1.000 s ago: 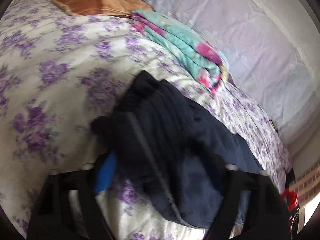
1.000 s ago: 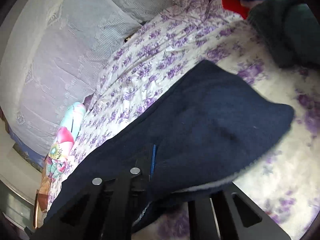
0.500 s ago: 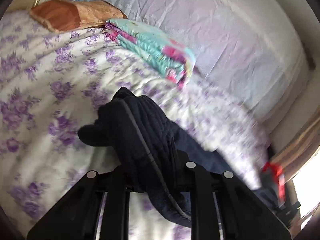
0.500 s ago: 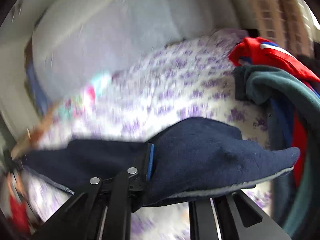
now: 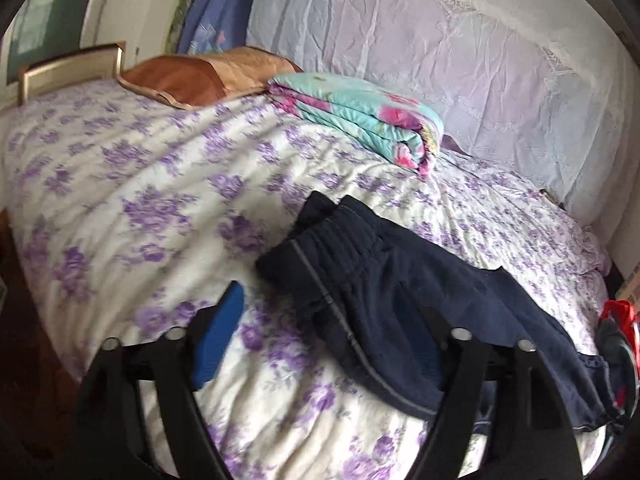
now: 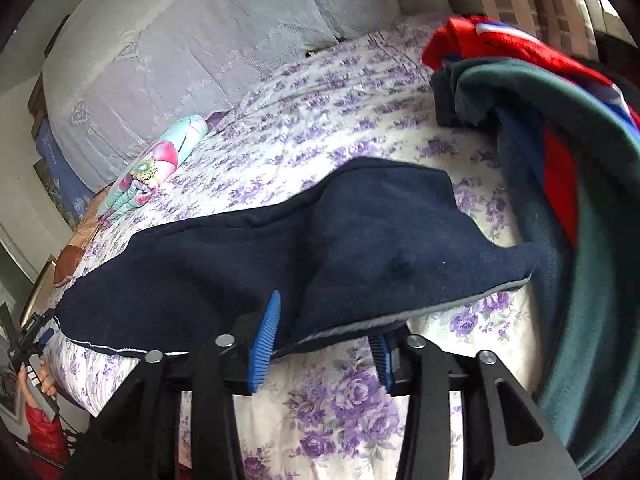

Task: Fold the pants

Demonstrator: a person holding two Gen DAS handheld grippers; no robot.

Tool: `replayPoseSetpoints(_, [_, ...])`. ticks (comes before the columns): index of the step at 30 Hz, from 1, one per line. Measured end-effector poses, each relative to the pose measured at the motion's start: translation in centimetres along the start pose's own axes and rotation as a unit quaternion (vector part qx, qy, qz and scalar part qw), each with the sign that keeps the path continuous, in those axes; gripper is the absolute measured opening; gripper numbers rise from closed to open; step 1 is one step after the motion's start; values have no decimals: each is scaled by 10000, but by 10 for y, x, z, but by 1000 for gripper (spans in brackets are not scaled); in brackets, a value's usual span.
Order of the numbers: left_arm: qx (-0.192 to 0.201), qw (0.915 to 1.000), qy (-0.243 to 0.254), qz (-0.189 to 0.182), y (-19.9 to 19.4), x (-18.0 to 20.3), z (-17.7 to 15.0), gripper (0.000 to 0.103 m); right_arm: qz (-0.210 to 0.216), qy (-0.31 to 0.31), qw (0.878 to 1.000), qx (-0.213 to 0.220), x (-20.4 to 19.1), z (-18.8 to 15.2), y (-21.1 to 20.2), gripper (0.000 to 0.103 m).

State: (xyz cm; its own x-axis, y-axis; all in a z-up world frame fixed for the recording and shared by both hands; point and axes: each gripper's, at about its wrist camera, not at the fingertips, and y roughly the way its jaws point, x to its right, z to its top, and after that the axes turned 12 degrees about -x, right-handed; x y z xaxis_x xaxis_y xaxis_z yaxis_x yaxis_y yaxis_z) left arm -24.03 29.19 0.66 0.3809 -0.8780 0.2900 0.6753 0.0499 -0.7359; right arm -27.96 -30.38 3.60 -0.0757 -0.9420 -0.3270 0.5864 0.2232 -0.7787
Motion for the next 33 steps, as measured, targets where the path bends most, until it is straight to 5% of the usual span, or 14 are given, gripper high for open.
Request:
replayPoseSetpoints(3, [-92,9998,177,42,2,7,-10,84,-239,-668,9963,486,-31,-6,-25,76])
replayPoseSetpoints(8, [-128,9985,527,-42,5,30,-30,84,-558,-1296,9841,1075,-57,-14,-44,82])
replayPoseSetpoints(18, [436,9901,1224,538,-11,76,-56,86,-258,-859,9921,880,-56,-29,-15,87])
replayPoseSetpoints(21, [446,9892,1280,552,-8,82,-59,90,-901,-858,9898,695,-56,-26,9,88])
replayPoseSetpoints(24, [402,9884,1326,618,-1,86,-59,91,-1077,-824,9900,396,-50,-26,32,92])
replayPoseSetpoints(33, [152,9901,1286,550,16,88,-64,91,-697,-899,9935,53,-36,-39,49,100])
